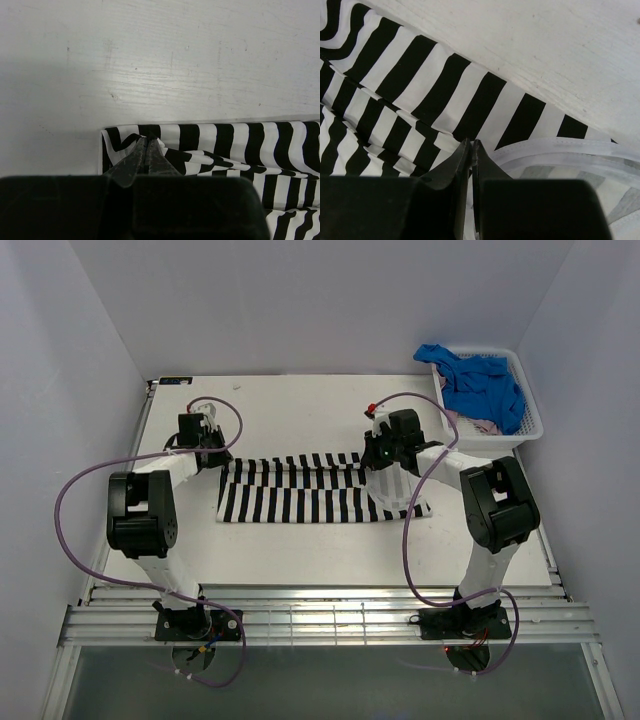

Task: Fold and stack the tank tops
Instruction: Fold the tank top

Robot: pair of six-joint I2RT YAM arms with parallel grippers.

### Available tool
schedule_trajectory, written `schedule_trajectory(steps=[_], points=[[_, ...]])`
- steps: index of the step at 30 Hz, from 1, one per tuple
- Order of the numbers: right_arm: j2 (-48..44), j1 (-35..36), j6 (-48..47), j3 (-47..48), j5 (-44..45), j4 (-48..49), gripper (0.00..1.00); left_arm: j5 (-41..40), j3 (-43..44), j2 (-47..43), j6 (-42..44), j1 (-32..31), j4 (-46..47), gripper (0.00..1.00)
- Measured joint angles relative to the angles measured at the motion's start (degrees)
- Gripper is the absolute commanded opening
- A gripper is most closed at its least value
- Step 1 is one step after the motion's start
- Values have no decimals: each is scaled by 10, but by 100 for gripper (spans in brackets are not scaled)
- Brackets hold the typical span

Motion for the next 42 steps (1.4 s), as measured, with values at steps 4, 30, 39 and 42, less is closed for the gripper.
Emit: schedule_trajectory(steps=[4,30,39,42], points=[[-3,2,1,-15,-2,-1,8,-1,-14,-4,-6,0,11,0],[-48,4,1,-43,-13,-6,8,3,-2,-45,17,0,66,0],[-48,7,1,-52,-15,-14,8,7,-81,-51,14,0,114,0],[-48,7,1,-52,-15,-15,8,7,-97,-51,7,0,115,0]])
